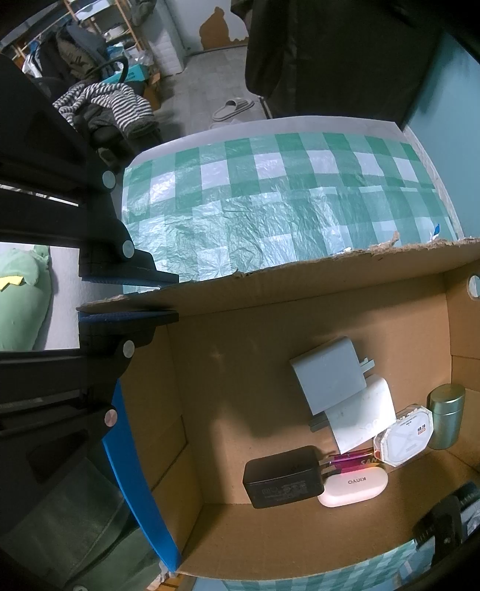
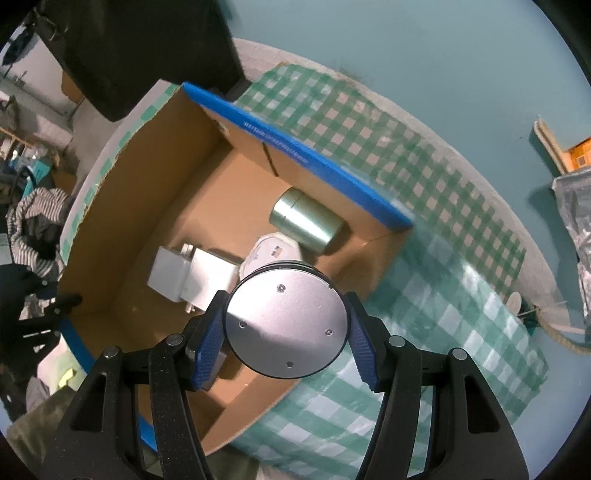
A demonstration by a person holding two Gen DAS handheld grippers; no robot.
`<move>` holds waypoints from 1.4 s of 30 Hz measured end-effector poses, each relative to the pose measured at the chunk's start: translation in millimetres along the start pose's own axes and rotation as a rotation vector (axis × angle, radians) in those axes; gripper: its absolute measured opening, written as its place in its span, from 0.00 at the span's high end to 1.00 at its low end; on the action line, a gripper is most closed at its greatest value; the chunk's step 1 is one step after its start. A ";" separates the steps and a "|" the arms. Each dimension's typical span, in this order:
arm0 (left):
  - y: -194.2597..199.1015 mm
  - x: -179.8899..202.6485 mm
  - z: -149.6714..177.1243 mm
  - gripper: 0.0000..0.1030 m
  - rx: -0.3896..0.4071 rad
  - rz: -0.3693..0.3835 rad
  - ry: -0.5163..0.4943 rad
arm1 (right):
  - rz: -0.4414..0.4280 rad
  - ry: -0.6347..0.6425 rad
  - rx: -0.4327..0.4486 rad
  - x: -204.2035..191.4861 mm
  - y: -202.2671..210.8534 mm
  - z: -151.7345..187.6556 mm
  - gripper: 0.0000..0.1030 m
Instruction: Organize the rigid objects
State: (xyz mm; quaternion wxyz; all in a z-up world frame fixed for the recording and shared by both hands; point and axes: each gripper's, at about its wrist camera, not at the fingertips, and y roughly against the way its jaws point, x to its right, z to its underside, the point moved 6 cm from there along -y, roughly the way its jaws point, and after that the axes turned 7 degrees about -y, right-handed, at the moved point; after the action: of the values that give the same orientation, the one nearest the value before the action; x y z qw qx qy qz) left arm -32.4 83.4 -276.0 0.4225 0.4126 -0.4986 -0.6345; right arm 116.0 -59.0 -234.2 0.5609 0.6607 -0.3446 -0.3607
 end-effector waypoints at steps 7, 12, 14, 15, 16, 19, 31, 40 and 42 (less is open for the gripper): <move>0.0 0.2 0.3 0.87 0.000 0.000 0.000 | 0.009 0.004 -0.043 -1.2 -20.8 2.9 0.41; -0.1 0.4 -0.2 0.87 -0.001 -0.002 -0.003 | 0.015 0.021 -0.046 -5.5 -25.0 5.0 0.40; -0.1 0.9 0.5 0.87 0.001 -0.002 -0.006 | 0.019 0.024 -0.048 -5.3 -25.7 4.1 0.40; -0.2 1.0 1.1 0.87 0.001 -0.001 -0.006 | 0.017 0.020 -0.045 -5.6 -25.6 3.8 0.40; -0.4 0.8 1.2 0.87 0.002 0.000 -0.004 | 0.015 0.019 -0.047 -5.8 -26.3 4.0 0.39; -1.3 -0.1 1.8 0.87 0.002 0.002 -0.003 | 0.012 0.011 -0.041 -5.9 -26.4 2.5 0.35; -0.5 0.3 0.9 0.87 0.010 0.002 -0.004 | 0.003 -0.048 0.026 -0.6 0.5 5.2 0.31; 9.6 5.2 -8.7 0.87 0.038 -0.025 -0.025 | -0.001 -0.122 0.115 9.2 43.8 9.7 0.31; 13.0 5.6 -10.7 0.87 0.045 -0.038 -0.029 | 0.007 -0.139 0.134 12.8 53.0 10.8 0.30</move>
State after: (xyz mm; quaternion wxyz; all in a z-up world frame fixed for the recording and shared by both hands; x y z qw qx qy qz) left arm -22.4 73.2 -265.5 0.3937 0.4222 -0.5108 -0.6371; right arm 110.5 -82.4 -184.1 0.4914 0.6688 -0.4082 -0.3801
